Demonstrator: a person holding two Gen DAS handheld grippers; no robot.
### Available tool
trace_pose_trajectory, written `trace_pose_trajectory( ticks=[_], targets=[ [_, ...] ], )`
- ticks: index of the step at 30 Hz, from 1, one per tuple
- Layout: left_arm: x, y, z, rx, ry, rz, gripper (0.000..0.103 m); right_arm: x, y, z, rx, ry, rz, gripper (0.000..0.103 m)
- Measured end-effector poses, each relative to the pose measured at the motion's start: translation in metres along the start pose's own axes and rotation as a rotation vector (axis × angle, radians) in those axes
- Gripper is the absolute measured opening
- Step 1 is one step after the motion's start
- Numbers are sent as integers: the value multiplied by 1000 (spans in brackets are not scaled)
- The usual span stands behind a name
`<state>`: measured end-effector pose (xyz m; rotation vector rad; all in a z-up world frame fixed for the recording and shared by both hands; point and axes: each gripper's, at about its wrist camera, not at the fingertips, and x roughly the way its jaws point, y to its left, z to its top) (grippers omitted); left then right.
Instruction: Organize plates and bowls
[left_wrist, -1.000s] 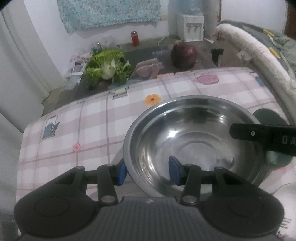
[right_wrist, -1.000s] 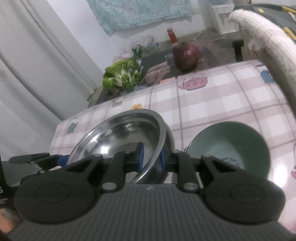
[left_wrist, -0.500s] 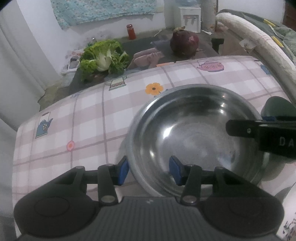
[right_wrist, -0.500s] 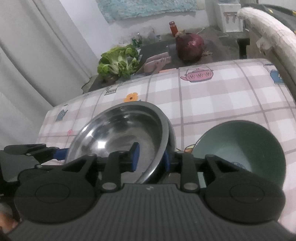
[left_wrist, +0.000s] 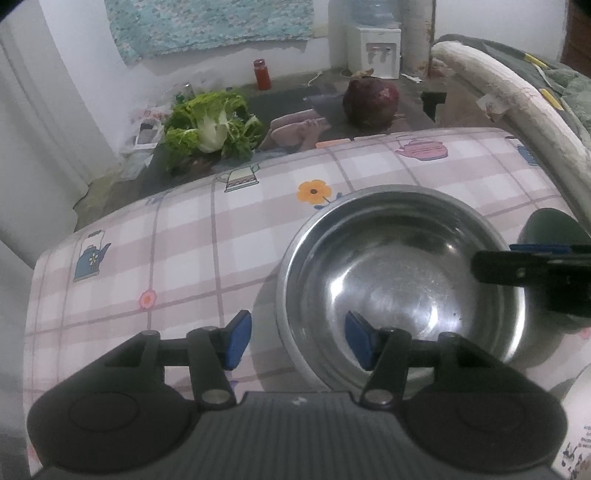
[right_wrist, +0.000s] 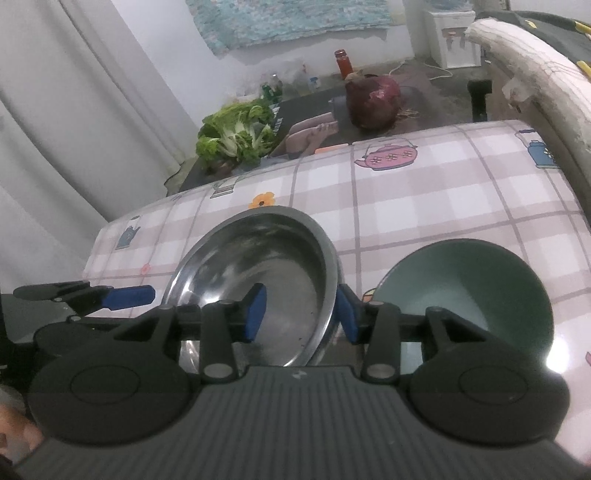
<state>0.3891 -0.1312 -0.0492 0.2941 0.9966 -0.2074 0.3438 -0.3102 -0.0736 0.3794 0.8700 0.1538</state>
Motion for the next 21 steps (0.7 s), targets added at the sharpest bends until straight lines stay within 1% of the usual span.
trace_pose_trajectory(
  ticks=[3,5,8,12,13,14,15,17,21],
  targets=[
    [4,-1,0,2,9,11,56,-3,-3,0,16,-9,5,41],
    [7,-3,1,6,18,17,53,-8,-4,-1,21,-21,12,41],
    [10,-3,1,-1,22,22,52,-12,-3,-3,20,-29,14,41],
    [14,-2,1,-6,31,42,43,-7,0,-5,2,-15,1,40],
    [15,-1,0,-6,33,54,43,-5,1,-6,1,-13,-2,39],
    [16,1,0,-7,37,62,44,-4,2,-6,-3,-18,-8,39],
    [17,5,-1,-14,37,55,45,-4,3,-6,-7,-20,-12,39],
    [18,11,-3,-23,41,46,47,-2,5,-6,-3,-20,-8,39],
    [18,23,-7,-45,47,51,50,2,11,-7,-11,-6,5,40]
  ],
)
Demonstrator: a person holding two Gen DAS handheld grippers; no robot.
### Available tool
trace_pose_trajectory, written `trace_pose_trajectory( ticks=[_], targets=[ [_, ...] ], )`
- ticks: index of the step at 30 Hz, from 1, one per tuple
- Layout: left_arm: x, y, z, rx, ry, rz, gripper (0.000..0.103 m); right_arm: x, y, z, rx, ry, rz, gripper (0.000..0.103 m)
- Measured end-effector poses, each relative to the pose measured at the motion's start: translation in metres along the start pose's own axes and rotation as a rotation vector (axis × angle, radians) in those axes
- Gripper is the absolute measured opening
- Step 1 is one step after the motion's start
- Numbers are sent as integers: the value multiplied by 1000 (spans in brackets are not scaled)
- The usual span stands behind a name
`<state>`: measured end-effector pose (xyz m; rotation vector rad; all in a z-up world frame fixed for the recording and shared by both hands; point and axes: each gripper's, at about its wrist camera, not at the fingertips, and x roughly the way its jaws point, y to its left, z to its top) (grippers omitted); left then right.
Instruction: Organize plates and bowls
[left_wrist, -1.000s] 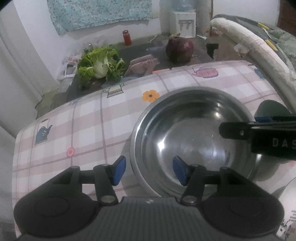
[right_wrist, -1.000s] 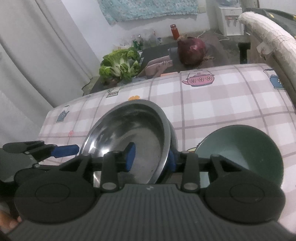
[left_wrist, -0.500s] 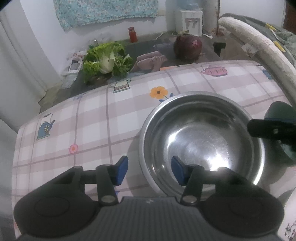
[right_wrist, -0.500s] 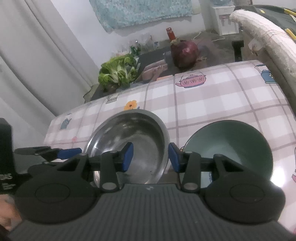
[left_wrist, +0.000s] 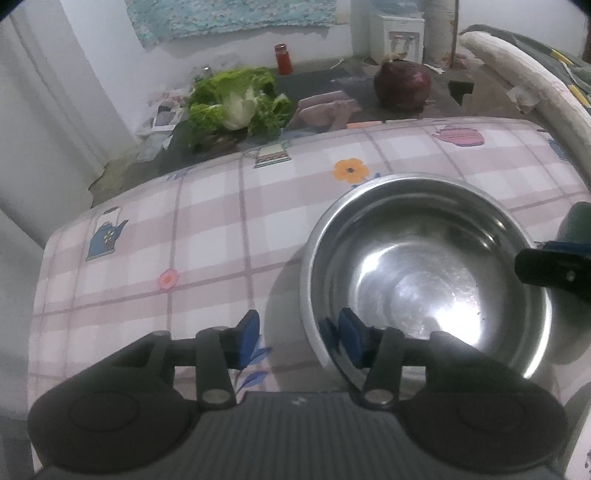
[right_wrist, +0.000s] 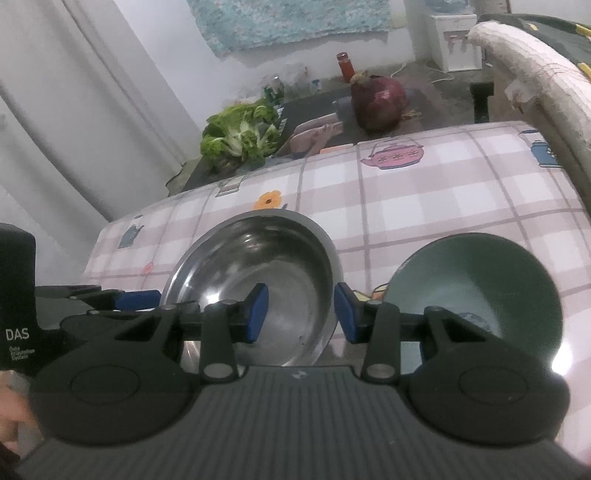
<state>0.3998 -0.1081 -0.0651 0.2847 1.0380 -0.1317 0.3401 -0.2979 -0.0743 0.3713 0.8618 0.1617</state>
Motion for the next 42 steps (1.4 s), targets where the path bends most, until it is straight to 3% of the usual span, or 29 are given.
trace_pose_trajectory(
  ticks=[6,9,14,18,21,24,29,34,42],
  targets=[
    [0,18,-6,-40,24,19,51,9,15,-2,-13,19,29,40],
    [-8,28,-5,-97,37,-16,53,8,18,-3,-7,23,61,40],
    [-44,16,-2,-69,-69,-40,60,-26,8,-1,-14,-48,90,40],
    [-71,-11,2,-2,-114,-149,67,-63,-18,-4,-8,-99,53,40],
    [-78,-36,9,22,-89,-287,69,-86,-48,-10,30,-119,11,40],
    [-75,-66,13,49,-56,-352,69,-98,-75,-16,62,-126,-40,40],
    [-63,-116,9,106,-51,-333,68,-98,-114,-28,135,-116,-79,40],
    [-46,-142,12,108,-42,-295,57,-83,-136,-32,186,-95,-80,36],
    [-30,-162,13,139,-22,-237,40,-52,-140,-31,181,-53,-68,20]
  ],
)
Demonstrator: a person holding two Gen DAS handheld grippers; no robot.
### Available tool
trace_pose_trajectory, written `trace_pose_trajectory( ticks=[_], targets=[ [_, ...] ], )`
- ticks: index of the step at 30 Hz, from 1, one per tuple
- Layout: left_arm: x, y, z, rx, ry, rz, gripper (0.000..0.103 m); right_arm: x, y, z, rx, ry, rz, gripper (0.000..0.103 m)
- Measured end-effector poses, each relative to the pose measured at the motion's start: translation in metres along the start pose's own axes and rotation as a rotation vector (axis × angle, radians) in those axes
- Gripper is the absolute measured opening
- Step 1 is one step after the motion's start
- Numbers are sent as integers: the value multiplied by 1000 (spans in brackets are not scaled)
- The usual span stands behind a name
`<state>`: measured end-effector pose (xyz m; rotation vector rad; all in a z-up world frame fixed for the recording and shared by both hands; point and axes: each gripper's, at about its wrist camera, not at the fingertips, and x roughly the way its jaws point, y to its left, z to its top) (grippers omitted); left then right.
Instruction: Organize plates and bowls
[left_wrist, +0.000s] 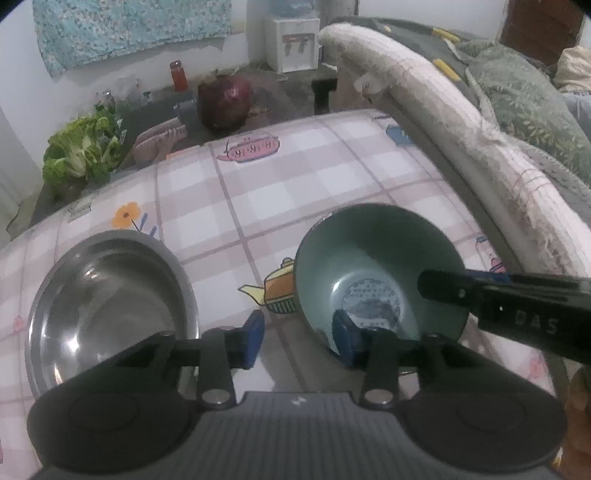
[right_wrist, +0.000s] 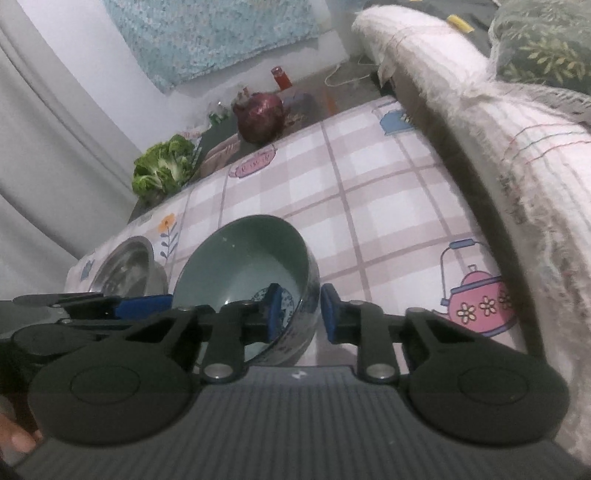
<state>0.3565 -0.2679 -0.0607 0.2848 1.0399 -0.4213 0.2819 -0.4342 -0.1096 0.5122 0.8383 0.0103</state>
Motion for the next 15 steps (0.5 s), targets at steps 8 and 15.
trace_pose_trajectory(
  ticks=[8,15],
  targets=[
    [7,-7,-1,-16,15,11,20,8,0,3,-2,9,22,18],
    [-3,2,-15,-33,38,-32,22,3,6,-5,-45,27,30,18]
  ],
)
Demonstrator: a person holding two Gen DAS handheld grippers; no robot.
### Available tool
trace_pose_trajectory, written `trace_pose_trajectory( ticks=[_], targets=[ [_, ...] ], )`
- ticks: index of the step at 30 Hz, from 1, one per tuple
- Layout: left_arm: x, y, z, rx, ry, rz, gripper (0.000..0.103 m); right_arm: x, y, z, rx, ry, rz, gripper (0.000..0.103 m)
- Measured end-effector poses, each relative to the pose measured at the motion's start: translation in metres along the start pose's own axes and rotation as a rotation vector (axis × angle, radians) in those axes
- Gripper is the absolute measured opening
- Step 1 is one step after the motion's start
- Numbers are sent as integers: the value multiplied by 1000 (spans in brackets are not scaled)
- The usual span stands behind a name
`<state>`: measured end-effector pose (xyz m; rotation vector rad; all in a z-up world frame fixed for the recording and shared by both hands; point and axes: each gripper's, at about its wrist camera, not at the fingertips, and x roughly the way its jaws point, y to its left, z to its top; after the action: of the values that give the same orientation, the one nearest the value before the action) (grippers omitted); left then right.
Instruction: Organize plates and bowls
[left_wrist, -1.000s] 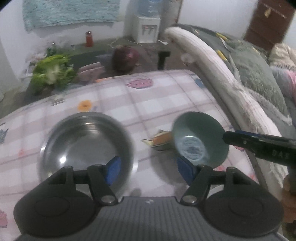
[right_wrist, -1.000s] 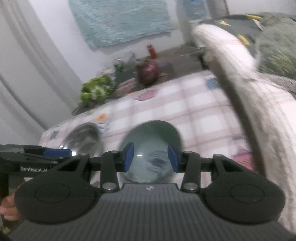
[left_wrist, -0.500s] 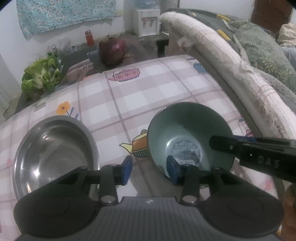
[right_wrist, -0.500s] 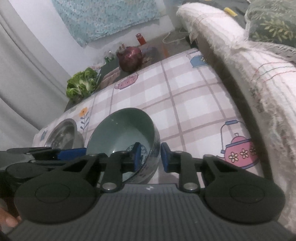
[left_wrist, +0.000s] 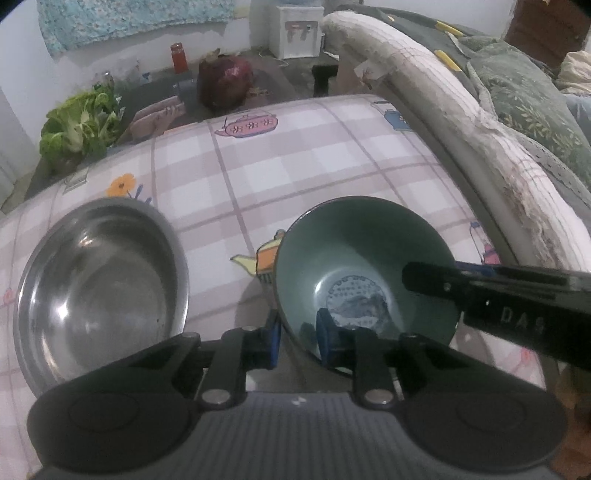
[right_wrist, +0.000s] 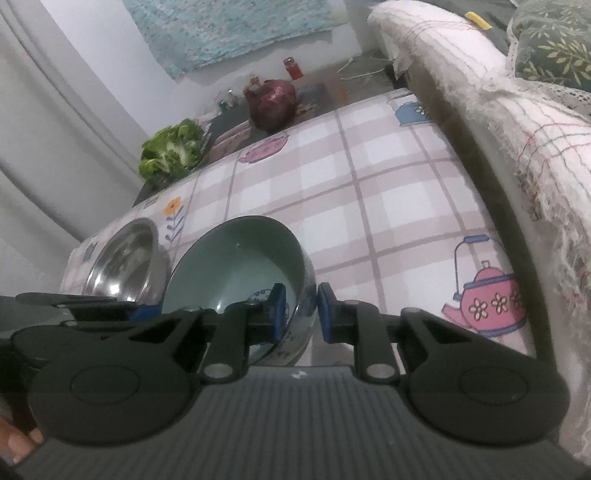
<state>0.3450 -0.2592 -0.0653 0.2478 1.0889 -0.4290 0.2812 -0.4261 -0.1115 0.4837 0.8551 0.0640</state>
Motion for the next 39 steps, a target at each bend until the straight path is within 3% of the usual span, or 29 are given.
trace_pose_trajectory(
  ticks=[11,39],
  targets=[
    [10,-11,-6,39,-18,40,29,10,-1,-5,27,24,20,21],
    [-6,-9,-8,43,-73,67,26,11,5,-2,32,21,38,20]
  ],
)
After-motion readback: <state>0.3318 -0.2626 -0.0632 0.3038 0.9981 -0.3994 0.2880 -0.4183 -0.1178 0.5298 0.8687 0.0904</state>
